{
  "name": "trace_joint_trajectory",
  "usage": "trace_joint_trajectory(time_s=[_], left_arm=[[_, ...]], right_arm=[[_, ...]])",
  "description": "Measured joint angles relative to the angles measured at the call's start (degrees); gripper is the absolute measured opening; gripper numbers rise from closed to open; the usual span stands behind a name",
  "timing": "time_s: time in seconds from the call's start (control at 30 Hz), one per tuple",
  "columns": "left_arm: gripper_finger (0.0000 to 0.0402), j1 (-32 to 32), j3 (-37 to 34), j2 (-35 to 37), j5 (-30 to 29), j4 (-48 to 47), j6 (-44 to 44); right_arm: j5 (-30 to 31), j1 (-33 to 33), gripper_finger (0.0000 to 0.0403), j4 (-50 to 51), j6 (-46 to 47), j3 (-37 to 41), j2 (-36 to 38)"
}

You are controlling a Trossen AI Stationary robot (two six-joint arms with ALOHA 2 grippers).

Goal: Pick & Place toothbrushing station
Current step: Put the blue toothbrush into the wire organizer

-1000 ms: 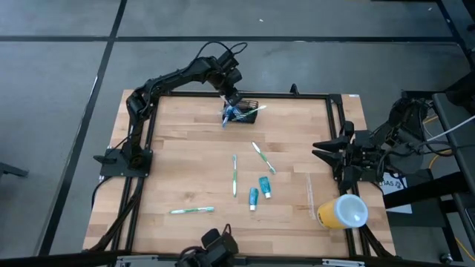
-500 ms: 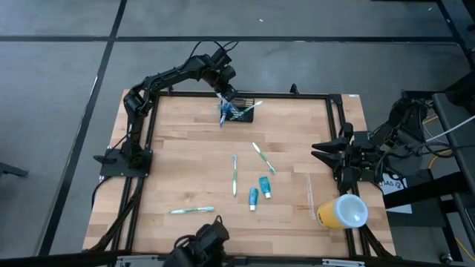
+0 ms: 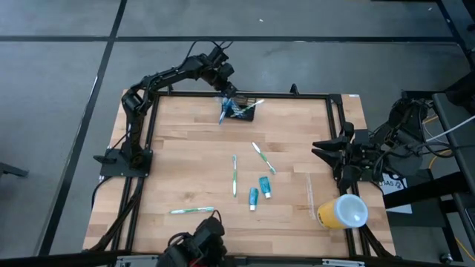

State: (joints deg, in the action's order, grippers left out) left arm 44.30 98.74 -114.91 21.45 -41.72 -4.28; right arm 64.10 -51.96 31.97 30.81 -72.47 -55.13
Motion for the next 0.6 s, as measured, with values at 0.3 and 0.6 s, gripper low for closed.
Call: trace_joint_trajectory(time_s=[0.3,0.6], left_arm=[[0.0007,0.0,0.0,0.0,0.3,-1.9,1.5],[0.0007,-0.3,0.0,0.6,-1.9,0.4,3.5]], right_arm=[[0.4,0.0,0.0104,0.0,0.0,0.0,0.0],[0.5,0.0,0.0104,0.1,0.0,0.0,0.0]])
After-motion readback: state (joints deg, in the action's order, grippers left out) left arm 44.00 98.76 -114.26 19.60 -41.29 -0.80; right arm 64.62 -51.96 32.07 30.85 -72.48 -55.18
